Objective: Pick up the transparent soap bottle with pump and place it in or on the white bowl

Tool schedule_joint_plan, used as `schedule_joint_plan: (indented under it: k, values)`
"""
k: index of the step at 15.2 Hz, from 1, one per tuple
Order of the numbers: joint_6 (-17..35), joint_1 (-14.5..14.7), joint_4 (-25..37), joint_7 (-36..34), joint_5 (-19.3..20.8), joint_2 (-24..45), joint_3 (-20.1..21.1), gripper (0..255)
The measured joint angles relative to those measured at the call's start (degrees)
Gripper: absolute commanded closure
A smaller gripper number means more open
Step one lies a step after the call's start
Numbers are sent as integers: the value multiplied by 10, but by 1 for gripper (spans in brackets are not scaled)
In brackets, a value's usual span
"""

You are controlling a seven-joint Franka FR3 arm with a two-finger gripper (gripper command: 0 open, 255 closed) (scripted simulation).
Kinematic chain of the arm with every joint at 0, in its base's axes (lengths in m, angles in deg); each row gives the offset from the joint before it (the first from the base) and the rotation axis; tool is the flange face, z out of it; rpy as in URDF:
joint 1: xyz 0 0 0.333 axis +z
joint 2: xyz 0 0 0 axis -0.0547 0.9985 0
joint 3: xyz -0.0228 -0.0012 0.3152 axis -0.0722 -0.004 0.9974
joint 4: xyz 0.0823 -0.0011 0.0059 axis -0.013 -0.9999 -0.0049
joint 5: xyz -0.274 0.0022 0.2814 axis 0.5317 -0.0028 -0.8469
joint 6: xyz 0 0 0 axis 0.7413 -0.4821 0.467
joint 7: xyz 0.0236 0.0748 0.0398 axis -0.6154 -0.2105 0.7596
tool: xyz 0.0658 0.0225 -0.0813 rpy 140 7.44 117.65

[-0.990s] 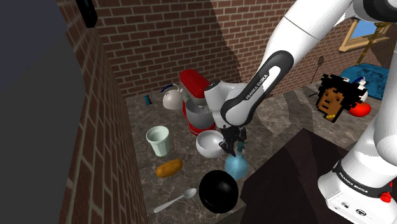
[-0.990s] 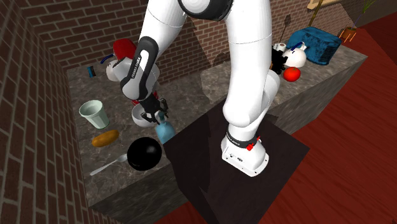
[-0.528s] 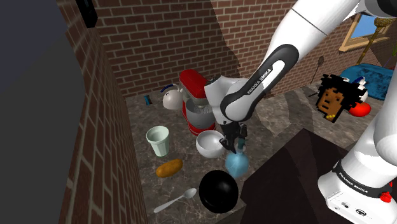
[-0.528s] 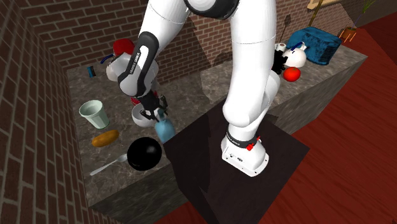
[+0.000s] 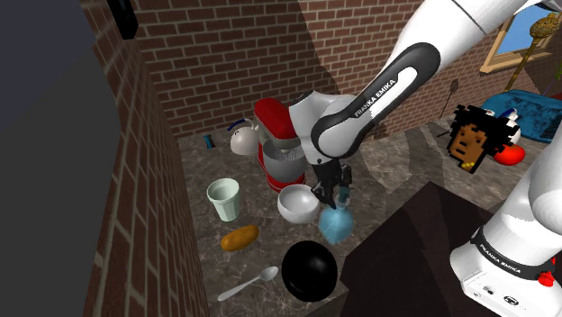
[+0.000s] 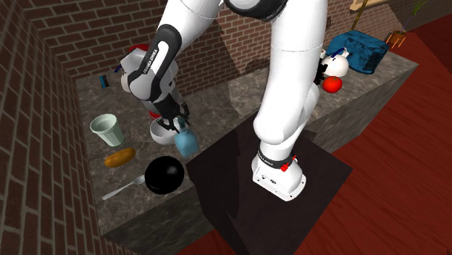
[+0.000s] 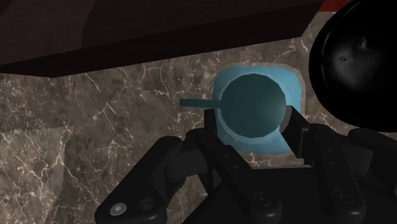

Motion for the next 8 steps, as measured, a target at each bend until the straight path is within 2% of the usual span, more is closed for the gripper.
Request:
schedule_joint_plan:
  k: [8]
  values:
    - [-61,-2,11,17,-22,-53,4,255]
